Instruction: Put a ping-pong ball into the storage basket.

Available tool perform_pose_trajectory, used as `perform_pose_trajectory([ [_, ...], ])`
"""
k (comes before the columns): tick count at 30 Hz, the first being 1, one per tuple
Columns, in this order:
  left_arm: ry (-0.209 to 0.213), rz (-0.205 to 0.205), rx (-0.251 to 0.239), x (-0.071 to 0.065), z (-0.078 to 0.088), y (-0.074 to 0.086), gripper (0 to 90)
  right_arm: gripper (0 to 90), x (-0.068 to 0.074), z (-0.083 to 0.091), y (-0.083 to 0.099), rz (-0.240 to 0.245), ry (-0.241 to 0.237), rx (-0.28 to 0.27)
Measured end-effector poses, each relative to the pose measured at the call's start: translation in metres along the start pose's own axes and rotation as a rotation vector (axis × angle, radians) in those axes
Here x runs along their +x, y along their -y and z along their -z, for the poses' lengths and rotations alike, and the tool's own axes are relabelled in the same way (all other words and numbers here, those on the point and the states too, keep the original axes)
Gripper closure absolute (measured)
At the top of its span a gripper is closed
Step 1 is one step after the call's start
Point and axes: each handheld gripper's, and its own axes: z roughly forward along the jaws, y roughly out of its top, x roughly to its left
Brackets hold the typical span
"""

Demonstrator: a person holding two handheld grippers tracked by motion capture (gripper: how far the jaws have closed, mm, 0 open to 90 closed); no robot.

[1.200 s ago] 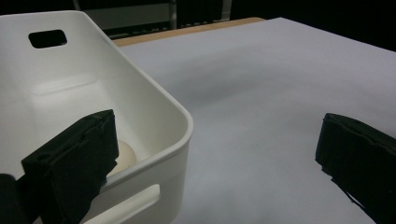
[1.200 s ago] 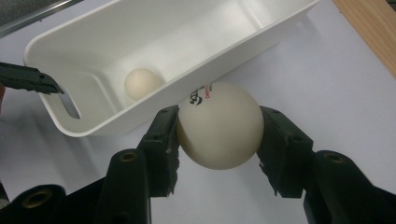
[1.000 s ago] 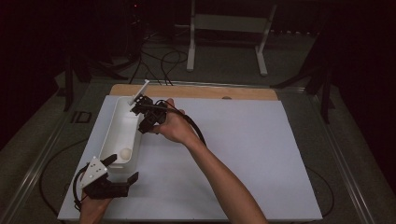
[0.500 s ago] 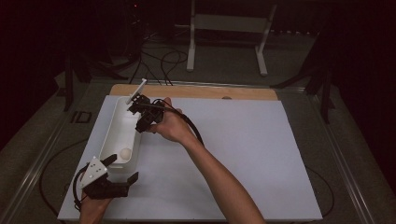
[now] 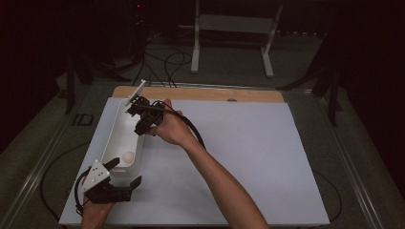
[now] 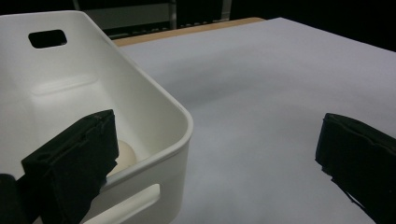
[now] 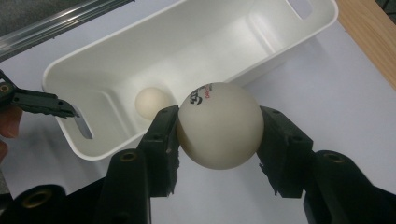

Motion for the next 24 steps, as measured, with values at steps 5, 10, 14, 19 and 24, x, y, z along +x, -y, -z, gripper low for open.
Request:
perform_pose_trajectory([
  [5,0.001,0.000,0.000,0.000,0.000,0.000,0.0,50.6,0.003,-0.001,-0.003,0.001,-0.004,-0.002],
  [10,0.001,0.001,-0.001,0.000,0.000,0.000,0.0,50.6,0.005,-0.001,-0.006,0.008,-0.006,-0.003],
  [14,0.000,-0.001,-0.001,0.000,0.000,0.000,0.0,50.6,0.007,0.000,-0.008,0.011,-0.006,-0.004],
  [19,0.001,0.000,-0.002,0.000,0.000,0.000,0.0,50.6,0.009,0.000,-0.011,0.012,-0.006,-0.007],
  [24,0.002,0.001,-0.002,0.000,0.000,0.000,0.0,50.6,0.010,-0.001,-0.013,0.010,-0.008,-0.011],
])
